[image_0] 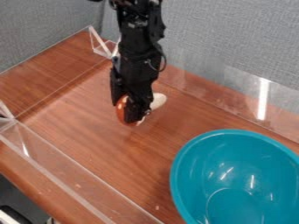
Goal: Put the mushroom in the blue bowl
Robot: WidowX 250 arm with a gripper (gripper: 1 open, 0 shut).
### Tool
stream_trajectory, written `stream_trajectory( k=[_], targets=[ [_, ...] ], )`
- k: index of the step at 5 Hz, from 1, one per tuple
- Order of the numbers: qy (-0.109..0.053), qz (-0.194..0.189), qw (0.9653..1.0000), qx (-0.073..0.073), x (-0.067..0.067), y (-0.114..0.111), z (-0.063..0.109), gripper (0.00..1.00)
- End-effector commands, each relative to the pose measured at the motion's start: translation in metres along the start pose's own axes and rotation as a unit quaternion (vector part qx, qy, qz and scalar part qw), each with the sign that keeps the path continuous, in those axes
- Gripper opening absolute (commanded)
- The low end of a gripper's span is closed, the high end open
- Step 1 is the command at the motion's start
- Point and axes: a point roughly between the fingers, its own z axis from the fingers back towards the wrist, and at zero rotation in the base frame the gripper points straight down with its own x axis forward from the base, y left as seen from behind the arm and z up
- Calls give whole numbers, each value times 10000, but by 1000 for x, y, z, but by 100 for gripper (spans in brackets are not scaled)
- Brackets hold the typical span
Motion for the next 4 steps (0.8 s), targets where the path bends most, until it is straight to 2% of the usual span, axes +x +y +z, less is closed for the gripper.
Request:
stream_trajectory(
  k=[1,2,4],
  targets=[
    [-295,-4,9992,275,0,5,26,0],
    [-332,-126,9988,334,5,8,24,0],
    [-300,-402,9980,374,16,12,8,0]
  ],
)
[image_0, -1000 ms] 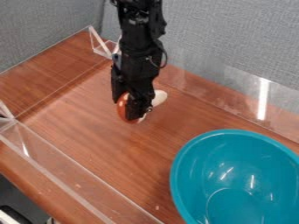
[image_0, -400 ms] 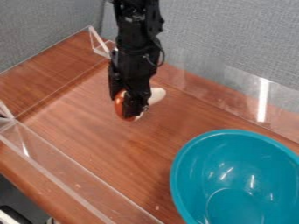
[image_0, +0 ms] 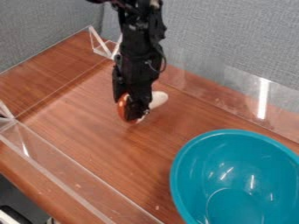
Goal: Put the mushroom in the blue bowl
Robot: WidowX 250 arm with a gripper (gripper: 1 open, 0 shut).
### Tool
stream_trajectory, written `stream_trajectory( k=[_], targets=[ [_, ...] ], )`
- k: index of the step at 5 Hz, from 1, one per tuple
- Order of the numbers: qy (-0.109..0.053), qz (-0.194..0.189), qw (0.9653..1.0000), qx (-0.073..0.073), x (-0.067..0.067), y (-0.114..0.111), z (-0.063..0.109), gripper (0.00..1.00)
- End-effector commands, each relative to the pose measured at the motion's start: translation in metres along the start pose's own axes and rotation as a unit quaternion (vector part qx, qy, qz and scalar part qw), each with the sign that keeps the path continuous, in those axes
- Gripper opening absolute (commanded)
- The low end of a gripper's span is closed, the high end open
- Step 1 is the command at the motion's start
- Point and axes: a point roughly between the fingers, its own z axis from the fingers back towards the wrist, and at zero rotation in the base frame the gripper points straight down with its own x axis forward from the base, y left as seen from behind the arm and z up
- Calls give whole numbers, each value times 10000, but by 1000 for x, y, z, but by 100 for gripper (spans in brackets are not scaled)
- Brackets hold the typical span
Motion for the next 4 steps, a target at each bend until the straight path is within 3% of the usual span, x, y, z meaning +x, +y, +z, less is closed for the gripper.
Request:
stream_trajectory(
  k=[1,2,3,4],
  targets=[
    [-305,-122,9990,312,4,-1,31,0],
    [-387,-139,9982,439,-2,-2,45,0],
    [-351,-205,9981,460,-1,5,35,0],
    [-191,-280,9986,406,-1,9,19,0]
  ],
)
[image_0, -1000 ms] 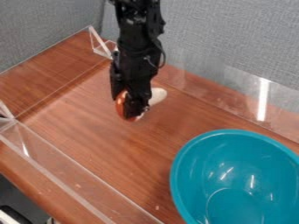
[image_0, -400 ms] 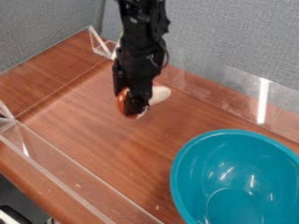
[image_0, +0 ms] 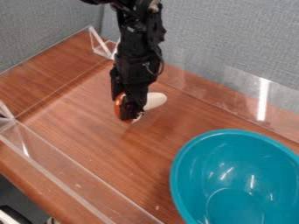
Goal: Put the mushroom in the blue bowl
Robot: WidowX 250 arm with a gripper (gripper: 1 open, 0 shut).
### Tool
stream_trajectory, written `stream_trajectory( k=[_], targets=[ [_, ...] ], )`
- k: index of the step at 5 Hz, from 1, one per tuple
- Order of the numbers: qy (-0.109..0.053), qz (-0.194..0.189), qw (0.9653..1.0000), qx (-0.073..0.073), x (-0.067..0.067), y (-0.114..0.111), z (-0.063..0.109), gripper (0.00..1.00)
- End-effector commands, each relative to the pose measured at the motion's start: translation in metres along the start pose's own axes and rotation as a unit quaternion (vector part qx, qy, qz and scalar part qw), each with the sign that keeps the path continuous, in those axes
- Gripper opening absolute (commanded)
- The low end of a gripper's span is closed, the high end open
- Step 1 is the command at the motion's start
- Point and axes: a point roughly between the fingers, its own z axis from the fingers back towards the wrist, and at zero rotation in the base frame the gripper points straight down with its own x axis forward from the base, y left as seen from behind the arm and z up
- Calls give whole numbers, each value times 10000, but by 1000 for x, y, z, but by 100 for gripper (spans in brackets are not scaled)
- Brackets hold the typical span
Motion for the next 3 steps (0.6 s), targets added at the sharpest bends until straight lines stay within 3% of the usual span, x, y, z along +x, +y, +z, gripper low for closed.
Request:
stream_trajectory(
  k=[1,2,3],
  targets=[
    [-342,-124,9989,304,11,-5,32,0],
    [-527,-583,9963,346,22,-36,47,0],
    [-649,-1061,9918,303,38,-72,50,0]
  ],
)
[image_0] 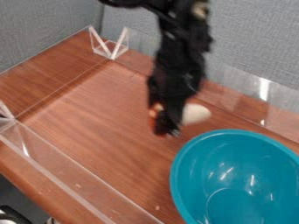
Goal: Put the mushroom in the blue bowl
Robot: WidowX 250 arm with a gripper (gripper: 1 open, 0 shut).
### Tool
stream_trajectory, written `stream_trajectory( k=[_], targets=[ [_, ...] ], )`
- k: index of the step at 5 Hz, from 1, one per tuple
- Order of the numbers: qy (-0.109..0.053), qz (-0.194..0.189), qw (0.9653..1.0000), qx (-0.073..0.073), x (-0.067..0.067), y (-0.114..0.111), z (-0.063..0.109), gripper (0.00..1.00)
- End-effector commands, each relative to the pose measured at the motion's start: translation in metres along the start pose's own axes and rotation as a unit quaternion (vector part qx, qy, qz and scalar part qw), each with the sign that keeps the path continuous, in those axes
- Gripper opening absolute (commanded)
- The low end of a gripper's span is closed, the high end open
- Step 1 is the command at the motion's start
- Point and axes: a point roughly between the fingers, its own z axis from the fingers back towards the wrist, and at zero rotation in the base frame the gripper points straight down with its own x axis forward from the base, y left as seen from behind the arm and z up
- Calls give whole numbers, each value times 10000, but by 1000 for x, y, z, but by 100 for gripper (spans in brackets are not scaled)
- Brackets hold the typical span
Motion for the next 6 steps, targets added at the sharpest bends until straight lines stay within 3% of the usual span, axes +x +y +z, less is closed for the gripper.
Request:
stream_trajectory(
  k=[1,2,5,6],
  targets=[
    [-299,-338,9990,78,22,-27,11,0],
    [-330,-678,9971,-31,36,-52,1,100],
    [-357,-781,9962,-171,49,-70,-23,100],
    [-347,-1028,9938,-249,60,-86,-27,0]
  ],
)
